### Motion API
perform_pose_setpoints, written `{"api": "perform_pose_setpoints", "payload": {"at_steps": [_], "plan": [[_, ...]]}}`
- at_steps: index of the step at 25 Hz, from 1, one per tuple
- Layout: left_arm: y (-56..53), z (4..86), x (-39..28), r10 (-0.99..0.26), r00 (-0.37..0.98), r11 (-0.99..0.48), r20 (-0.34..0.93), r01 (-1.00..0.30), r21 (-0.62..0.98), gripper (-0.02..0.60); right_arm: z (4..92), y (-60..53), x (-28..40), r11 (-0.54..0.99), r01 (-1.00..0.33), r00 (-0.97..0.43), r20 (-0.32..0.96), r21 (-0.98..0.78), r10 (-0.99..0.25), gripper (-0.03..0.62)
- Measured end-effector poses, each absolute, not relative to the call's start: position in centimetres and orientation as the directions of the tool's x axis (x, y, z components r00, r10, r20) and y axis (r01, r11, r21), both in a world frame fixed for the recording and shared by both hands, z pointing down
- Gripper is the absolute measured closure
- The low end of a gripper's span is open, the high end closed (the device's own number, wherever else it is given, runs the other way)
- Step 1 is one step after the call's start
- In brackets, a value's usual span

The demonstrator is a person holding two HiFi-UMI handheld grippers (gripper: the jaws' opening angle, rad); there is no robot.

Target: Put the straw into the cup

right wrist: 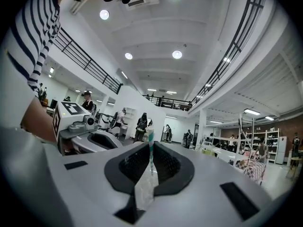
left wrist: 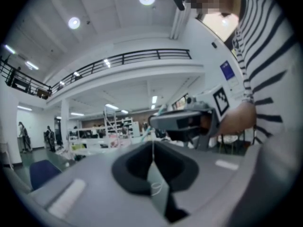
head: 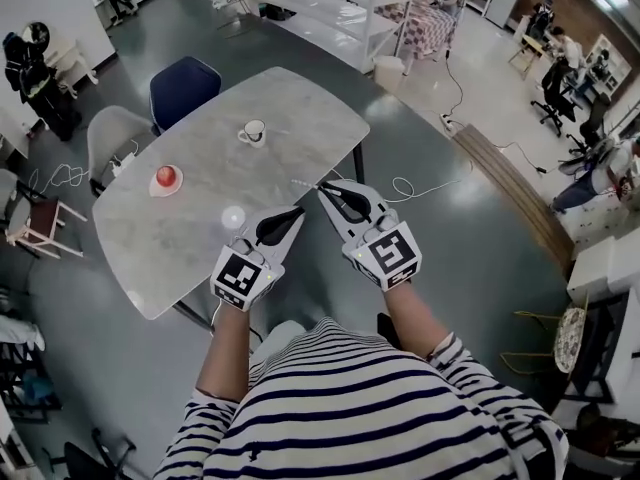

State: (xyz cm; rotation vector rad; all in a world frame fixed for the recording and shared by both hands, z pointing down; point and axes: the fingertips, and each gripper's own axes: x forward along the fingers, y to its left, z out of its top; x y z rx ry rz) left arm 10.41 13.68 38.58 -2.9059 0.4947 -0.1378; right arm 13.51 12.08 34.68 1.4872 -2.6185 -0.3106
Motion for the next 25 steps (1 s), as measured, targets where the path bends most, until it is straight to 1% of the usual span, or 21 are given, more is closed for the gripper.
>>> {"api": "perform_pose_setpoints", "payload": {"at_steps": [8,18,25], "plan": [[9.4,38.9,9.3,-0.388,0.920,-0.910,0.053,-0.373,-0.183,0.572,35.7,8.3,12.6,0.538,-0.815,-0.548,0.015,0.215,-0.836,0.569],[-2.8,40.9,9.2,-0.407,0.913,-0.905,0.031,-0.399,-0.147,0.572,37.1,-2.8,12.5,0.556,-0.799,-0.563,0.041,0.228,-0.826,0.569],[-11.0,41.0,8.0,-0.396,0.918,-0.913,0.037,-0.388,-0.129,0.572,37.3,-11.1,11.5,0.554,-0.803,-0.555,0.061,0.218,-0.829,0.569]]}}
